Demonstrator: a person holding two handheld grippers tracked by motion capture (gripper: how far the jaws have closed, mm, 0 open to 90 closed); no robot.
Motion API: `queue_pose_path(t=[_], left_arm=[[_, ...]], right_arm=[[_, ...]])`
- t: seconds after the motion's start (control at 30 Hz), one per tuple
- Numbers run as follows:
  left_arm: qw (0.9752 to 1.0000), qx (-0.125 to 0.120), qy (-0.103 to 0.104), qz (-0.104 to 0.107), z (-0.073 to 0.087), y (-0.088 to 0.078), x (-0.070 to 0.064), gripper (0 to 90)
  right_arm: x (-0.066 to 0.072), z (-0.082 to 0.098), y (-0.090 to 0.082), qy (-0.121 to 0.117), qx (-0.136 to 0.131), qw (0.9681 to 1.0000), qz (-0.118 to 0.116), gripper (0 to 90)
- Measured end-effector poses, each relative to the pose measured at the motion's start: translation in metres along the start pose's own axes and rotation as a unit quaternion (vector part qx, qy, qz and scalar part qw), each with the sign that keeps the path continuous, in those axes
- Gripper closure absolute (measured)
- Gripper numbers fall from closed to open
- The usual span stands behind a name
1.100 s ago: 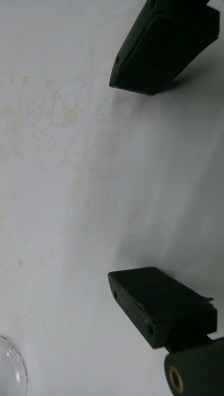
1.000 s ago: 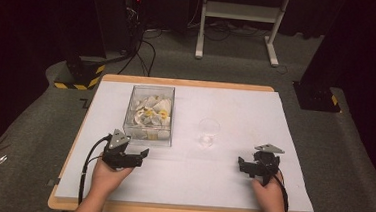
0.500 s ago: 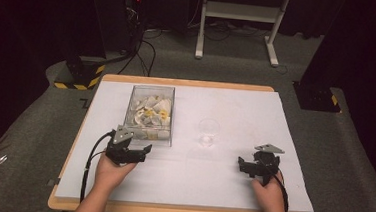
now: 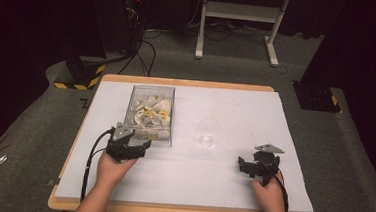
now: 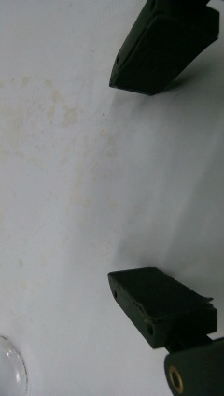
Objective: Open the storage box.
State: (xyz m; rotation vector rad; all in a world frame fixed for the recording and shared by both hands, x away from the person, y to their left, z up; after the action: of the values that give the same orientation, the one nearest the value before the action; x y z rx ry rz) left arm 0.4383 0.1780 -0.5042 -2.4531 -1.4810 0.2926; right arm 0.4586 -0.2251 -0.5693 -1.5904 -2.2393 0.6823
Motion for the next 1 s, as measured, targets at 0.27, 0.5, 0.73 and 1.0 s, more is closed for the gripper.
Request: queue_pose_path(t=[0.27,0.5,0.73,1.0], left_arm=[[0.9999,-0.008,0.003,-0.014,-0.0011,0.002,0.0027,35.5],[0.9997,-0.026,-0.002,0.0,-0.005,0.0021,-0.0027,39.1],[0.9991,-0.04,-0.01,-0.001,-0.0086,0.0025,0.0001,47.2],[0.9985,-0.05,-0.025,0.004,-0.0089,0.0064,0.0021,52.1]], right_arm=[[0.0,0.0,0.0,0.0,0.0,1.0,0.0,7.7],[0.0,0.0,0.0,0.0,0.0,1.0,0.0,7.7],[0.0001,0.0001,-0.0002,0.0,0.0,1.0,0.0,7.7],[0.0001,0.0001,-0.0002,0.0,0.0,1.0,0.0,7.7]])
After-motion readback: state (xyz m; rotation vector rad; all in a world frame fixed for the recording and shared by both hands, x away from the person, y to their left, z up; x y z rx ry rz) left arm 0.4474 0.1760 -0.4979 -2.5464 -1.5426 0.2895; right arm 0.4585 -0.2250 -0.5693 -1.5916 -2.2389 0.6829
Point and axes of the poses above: each handheld gripper's, and its own axes: y roughly forward along the jaws, z roughly out of its underside, x roughly to its left, the point moved 9 cm from there along y, roughly forward along the jaws, and after that the axes turned 13 degrees about -x, right-handed, at the moved point
